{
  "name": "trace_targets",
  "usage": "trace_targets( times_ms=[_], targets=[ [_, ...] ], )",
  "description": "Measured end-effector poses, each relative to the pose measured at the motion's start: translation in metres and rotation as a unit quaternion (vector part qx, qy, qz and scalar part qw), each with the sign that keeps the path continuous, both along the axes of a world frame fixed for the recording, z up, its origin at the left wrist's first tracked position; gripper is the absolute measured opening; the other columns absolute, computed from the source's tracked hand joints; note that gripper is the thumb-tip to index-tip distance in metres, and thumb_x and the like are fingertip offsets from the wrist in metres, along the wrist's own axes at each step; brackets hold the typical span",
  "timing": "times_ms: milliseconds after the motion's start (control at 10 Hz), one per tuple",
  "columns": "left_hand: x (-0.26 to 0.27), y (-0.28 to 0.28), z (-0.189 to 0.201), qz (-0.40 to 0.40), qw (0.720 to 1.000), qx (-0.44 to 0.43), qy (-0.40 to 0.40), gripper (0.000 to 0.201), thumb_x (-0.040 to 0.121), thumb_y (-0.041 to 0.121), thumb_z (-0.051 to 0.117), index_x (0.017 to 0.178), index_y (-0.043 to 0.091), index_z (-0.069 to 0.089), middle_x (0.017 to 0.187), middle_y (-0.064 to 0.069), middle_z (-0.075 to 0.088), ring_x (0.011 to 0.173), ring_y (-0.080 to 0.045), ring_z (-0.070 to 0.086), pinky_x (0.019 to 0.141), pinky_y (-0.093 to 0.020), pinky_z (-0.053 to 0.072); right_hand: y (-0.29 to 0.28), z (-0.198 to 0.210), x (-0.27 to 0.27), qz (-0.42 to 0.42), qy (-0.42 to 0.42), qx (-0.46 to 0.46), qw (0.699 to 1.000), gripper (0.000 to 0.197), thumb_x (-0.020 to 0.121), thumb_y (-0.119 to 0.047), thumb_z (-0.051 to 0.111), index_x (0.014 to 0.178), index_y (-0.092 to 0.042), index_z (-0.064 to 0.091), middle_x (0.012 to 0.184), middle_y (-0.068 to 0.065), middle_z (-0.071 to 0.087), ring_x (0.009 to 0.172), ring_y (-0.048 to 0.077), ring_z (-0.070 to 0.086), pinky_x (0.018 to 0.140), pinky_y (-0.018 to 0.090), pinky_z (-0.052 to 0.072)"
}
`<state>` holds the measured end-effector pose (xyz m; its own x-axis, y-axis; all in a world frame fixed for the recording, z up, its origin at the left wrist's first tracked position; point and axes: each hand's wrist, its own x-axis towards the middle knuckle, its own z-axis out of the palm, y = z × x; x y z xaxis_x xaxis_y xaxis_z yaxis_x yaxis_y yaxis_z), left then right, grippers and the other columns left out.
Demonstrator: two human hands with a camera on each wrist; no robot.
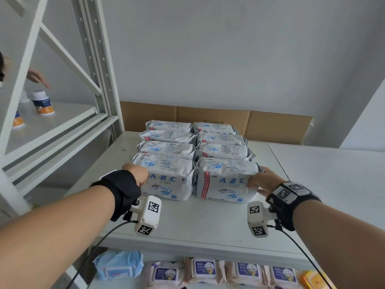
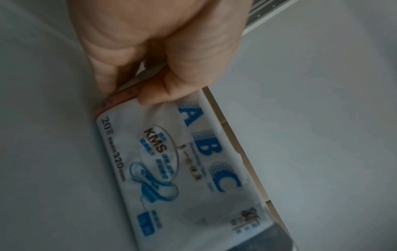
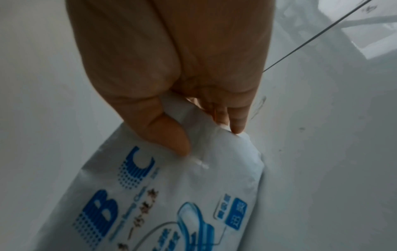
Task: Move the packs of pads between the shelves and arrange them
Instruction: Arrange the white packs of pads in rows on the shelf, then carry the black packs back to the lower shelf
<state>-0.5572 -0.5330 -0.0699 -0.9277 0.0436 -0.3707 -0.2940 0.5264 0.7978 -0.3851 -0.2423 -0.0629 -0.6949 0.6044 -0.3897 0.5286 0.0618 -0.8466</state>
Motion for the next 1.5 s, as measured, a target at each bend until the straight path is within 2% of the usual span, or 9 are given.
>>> trace_targets(
  times_ms=[100, 300, 400, 600, 700, 900, 1000, 1300, 1500],
  targets=[
    [0.009, 0.006, 0.021, -0.059, 0.985, -0.149, 0.063, 0.037, 0.093, 0.011, 0.043, 0.129, 0.007, 0.051, 0.135, -0.01, 0.053, 0.118, -0.025, 0.053, 0.096, -0.027, 0.042, 0.002, 0.007, 0.0, -0.011, -0.014, 0.011, 1.0, 0.043, 0.07, 0.011, 0.052, 0.111, 0.002, 0.047, 0.122, 0.026, 0.056, 0.118, 0.04, 0.052, 0.103, 0.057, 0.04],
    [0.023, 0.03, 0.053, 0.04, 0.992, -0.049, 0.109, 0.075, 0.08, 0.019, 0.063, 0.146, 0.009, 0.029, 0.151, -0.02, 0.022, 0.138, -0.039, 0.027, 0.113, -0.046, 0.03, 0.002, 0.025, 0.002, -0.018, 0.022, 0.034, 0.999, 0.079, 0.072, 0.008, 0.055, 0.145, -0.01, 0.031, 0.14, 0.015, 0.043, 0.123, 0.028, 0.042, 0.096, 0.039, 0.038],
    [0.04, 0.058, 0.068, -0.008, 0.988, -0.025, 0.155, 0.072, 0.081, 0.014, 0.058, 0.147, 0.018, 0.028, 0.154, -0.011, 0.013, 0.14, -0.031, 0.024, 0.112, -0.038, 0.031, 0.001, 0.03, 0.011, -0.032, 0.055, 0.071, 0.995, 0.072, 0.074, 0.005, 0.06, 0.142, -0.01, 0.038, 0.137, 0.014, 0.047, 0.11, 0.022, 0.043, 0.087, 0.034, 0.037],
    [0.085, 0.122, 0.065, -0.197, 0.959, 0.07, 0.192, 0.061, 0.076, 0.003, 0.058, 0.135, 0.017, 0.045, 0.143, -0.009, 0.033, 0.122, -0.029, 0.047, 0.099, -0.04, 0.047, 0.012, 0.032, 0.054, -0.102, 0.082, 0.097, 0.987, 0.07, 0.074, 0.006, 0.065, 0.137, -0.016, 0.045, 0.142, 0.01, 0.043, 0.128, 0.025, 0.042, 0.092, 0.032, 0.036],
    [0.112, 0.155, 0.061, -0.29, 0.934, 0.109, 0.18, 0.056, 0.075, 0.006, 0.06, 0.129, 0.018, 0.049, 0.134, -0.004, 0.045, 0.108, -0.021, 0.051, 0.085, -0.03, 0.048, 0.019, 0.028, 0.088, -0.162, 0.094, 0.094, 0.978, 0.069, 0.073, 0.007, 0.066, 0.135, -0.016, 0.048, 0.144, 0.01, 0.042, 0.131, 0.023, 0.041, 0.094, 0.03, 0.036],
    [0.178, 0.206, 0.051, -0.416, 0.888, 0.161, 0.106, 0.037, 0.079, -0.002, 0.055, 0.109, 0.019, 0.057, 0.112, -0.001, 0.058, 0.097, -0.015, 0.055, 0.083, -0.026, 0.048, 0.025, 0.013, 0.184, -0.275, 0.074, 0.104, 0.953, 0.065, 0.072, 0.007, 0.066, 0.13, -0.019, 0.052, 0.137, 0.008, 0.047, 0.113, 0.019, 0.049, 0.088, 0.032, 0.042],
    [0.223, 0.219, 0.041, -0.463, 0.868, 0.163, 0.076, 0.034, 0.081, -0.002, 0.053, 0.107, 0.019, 0.057, 0.095, 0.005, 0.06, 0.081, -0.007, 0.056, 0.064, -0.018, 0.044, 0.026, 0.004, 0.241, -0.31, 0.054, 0.116, 0.942, 0.066, 0.072, 0.009, 0.065, 0.131, -0.016, 0.051, 0.136, 0.011, 0.048, 0.117, 0.023, 0.051, 0.084, 0.032, 0.045],
    [0.397, 0.265, 0.0, -0.533, 0.84, 0.105, 0.001, 0.037, 0.078, -0.003, 0.06, 0.113, 0.011, 0.059, 0.094, -0.006, 0.061, 0.08, -0.016, 0.055, 0.055, -0.02, 0.04, 0.042, -0.033, 0.435, -0.316, -0.058, 0.117, 0.94, 0.065, 0.077, -0.005, 0.073, 0.135, -0.007, 0.046, 0.131, 0.017, 0.053, 0.112, 0.028, 0.056, 0.092, 0.037, 0.049],
    [0.527, 0.298, -0.042, -0.536, 0.843, 0.024, -0.025, 0.033, 0.078, 0.002, 0.066, 0.105, 0.017, 0.054, 0.085, -0.003, 0.053, 0.072, -0.016, 0.05, 0.07, -0.025, 0.045, 0.055, -0.06, 0.58, -0.303, -0.152, 0.12, 0.933, 0.075, 0.074, -0.02, 0.079, 0.139, -0.009, 0.042, 0.136, 0.012, 0.051, 0.121, 0.027, 0.052, 0.102, 0.037, 0.044]
  ],
)
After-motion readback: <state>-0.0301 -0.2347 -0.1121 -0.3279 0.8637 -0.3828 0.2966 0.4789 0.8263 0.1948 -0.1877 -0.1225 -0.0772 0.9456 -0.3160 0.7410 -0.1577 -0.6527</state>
